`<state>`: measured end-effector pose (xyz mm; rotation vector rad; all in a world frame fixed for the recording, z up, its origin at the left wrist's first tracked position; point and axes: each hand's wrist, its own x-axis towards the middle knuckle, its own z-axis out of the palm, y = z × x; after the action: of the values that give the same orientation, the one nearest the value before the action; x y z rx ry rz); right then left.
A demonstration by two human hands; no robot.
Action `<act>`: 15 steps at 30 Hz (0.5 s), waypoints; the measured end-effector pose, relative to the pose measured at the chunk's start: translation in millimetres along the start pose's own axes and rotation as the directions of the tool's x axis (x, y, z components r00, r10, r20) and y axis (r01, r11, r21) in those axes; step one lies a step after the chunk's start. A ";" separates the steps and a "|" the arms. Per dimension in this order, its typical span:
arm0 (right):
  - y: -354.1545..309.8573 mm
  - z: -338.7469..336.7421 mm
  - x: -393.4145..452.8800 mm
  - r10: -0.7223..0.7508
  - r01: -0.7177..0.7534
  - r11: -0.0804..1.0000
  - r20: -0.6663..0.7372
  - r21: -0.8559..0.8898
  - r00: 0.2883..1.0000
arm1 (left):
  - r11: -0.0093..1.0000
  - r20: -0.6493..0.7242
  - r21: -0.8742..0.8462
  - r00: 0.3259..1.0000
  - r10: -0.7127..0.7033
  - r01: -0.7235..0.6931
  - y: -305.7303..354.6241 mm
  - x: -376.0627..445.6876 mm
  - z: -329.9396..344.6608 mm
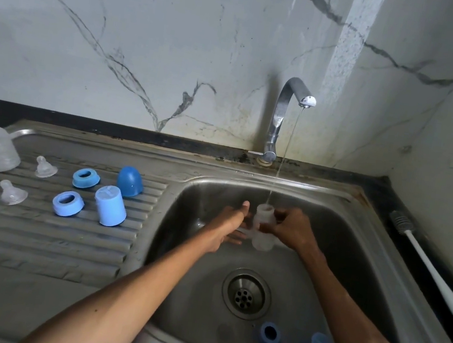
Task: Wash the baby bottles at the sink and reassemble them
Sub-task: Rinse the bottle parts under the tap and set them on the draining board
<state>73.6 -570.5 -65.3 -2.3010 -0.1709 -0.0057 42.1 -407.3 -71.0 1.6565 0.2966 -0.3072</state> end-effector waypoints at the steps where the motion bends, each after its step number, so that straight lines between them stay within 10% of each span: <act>1: -0.3 0.1 -0.8 0.002 -0.002 1.000 -0.007 0.000 1.000 | 1.000 0.004 0.005 1.000 0.001 -0.001 -0.5 -0.3 0.3; 4: 2.8 -2.6 1.9 -0.018 0.038 0.990 -0.144 0.136 0.989 | 1.000 0.005 0.028 1.000 -0.003 0.003 -1.1 0.0 0.4; 15: 4.8 4.0 3.1 0.023 -0.022 1.000 0.027 -0.020 0.999 | 0.998 0.001 0.065 1.000 0.001 -0.001 -2.6 -1.1 2.9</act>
<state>77.0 -570.3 -71.3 -2.3238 -0.1593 0.0354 40.1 -409.9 -73.3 1.7208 0.2877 -0.3195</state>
